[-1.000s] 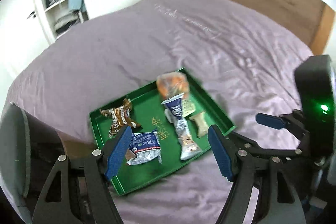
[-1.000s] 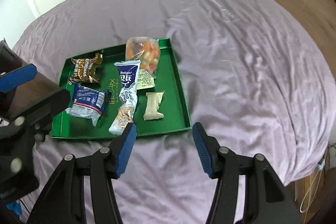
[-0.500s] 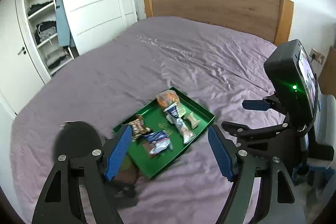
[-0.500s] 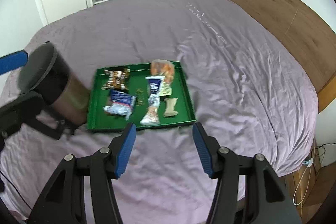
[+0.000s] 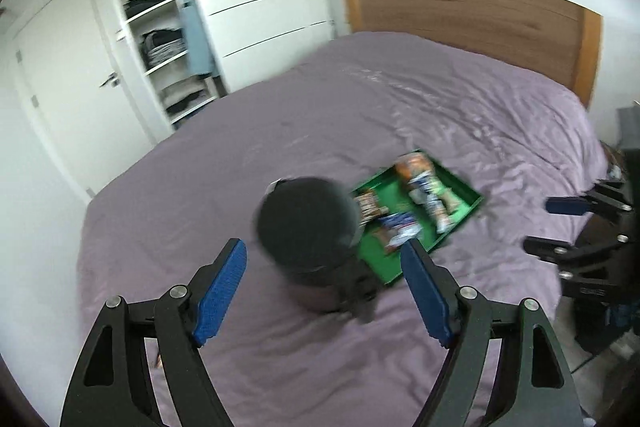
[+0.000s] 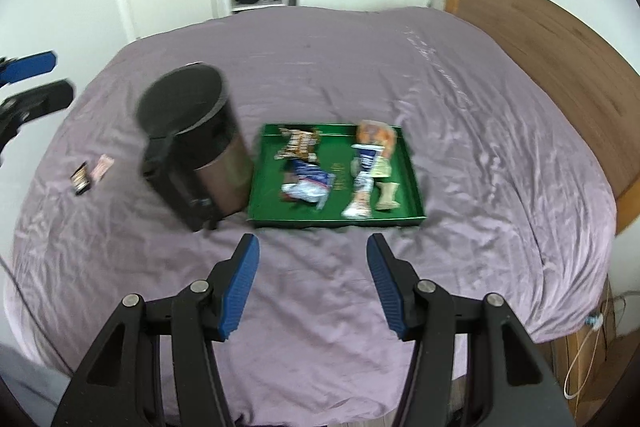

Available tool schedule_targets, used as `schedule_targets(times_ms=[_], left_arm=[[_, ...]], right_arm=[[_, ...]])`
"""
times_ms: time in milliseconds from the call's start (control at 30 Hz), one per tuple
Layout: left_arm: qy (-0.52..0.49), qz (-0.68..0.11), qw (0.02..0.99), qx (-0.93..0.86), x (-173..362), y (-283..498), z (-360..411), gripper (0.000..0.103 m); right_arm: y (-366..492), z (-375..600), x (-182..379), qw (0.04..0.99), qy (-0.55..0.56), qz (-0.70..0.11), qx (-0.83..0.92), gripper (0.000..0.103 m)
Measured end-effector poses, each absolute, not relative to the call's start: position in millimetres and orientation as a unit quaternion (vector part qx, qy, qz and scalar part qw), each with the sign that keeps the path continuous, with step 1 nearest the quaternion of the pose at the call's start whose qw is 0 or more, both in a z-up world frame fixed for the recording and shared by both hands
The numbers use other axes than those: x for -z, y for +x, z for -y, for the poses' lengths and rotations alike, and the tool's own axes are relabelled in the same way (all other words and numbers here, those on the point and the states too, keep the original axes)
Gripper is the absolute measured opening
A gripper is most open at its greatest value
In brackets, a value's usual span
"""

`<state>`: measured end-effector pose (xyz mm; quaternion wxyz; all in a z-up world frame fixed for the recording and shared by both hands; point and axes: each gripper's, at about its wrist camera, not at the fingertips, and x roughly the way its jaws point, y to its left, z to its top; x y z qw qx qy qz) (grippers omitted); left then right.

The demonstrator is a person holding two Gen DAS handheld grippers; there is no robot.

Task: Organize snacks
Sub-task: 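Move both open tools toward the gold cookie bag and pink-striped wrapper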

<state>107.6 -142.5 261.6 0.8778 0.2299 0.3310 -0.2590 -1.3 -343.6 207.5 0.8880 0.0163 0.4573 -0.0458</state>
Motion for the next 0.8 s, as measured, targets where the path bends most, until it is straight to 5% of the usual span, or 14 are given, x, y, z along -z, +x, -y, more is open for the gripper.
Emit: schedule_targets(times_ms=[800], left_arm=[[0.116, -0.399, 0.909, -0.010, -217, 96, -92, 0.075]], right_arm=[[39, 163, -211, 0.848, -0.109, -0.472, -0.214, 0.074]])
